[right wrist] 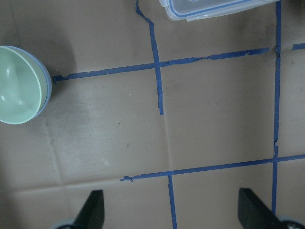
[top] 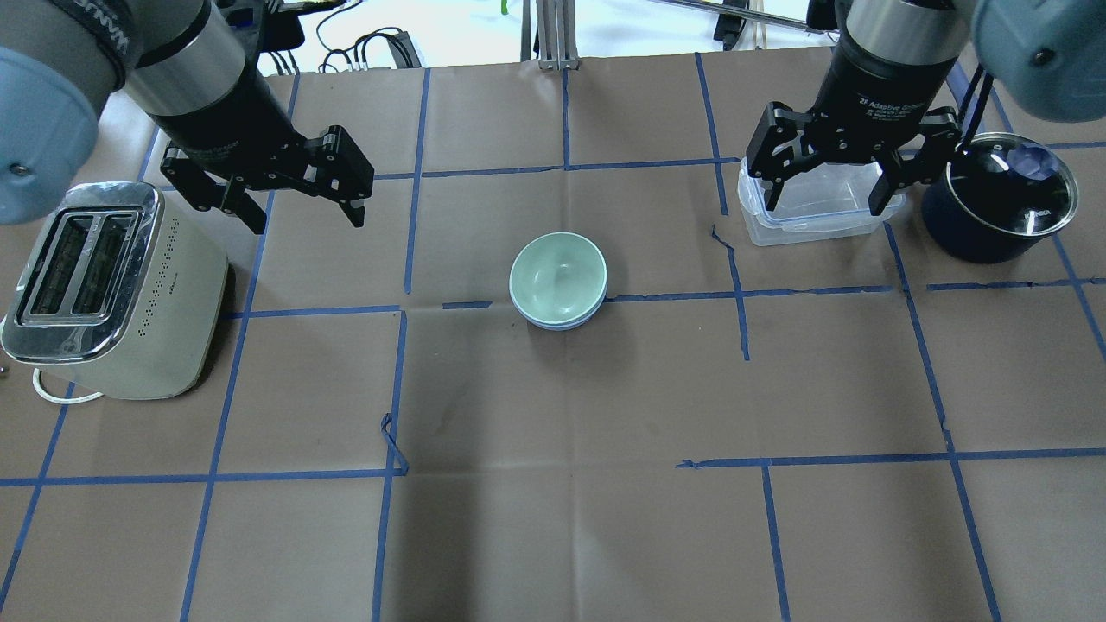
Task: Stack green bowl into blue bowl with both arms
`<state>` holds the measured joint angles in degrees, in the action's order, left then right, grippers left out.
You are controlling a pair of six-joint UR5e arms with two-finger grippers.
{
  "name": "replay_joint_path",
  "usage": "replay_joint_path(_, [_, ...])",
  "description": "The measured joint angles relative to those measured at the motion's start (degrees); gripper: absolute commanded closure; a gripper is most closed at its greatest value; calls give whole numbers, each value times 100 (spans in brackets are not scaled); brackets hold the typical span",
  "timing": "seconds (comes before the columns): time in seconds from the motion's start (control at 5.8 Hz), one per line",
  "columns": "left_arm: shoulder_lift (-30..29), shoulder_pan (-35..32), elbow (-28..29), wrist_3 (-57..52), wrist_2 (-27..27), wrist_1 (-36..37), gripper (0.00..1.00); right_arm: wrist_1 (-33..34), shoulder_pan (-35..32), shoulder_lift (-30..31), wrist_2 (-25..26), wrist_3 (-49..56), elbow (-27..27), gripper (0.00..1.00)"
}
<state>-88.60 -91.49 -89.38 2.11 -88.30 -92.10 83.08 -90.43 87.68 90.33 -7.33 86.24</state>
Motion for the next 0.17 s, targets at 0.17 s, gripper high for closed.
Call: replay_joint_path(0.17, [4,4,-8,0,1,0,2,10,-6,3,8,-4,-2,0])
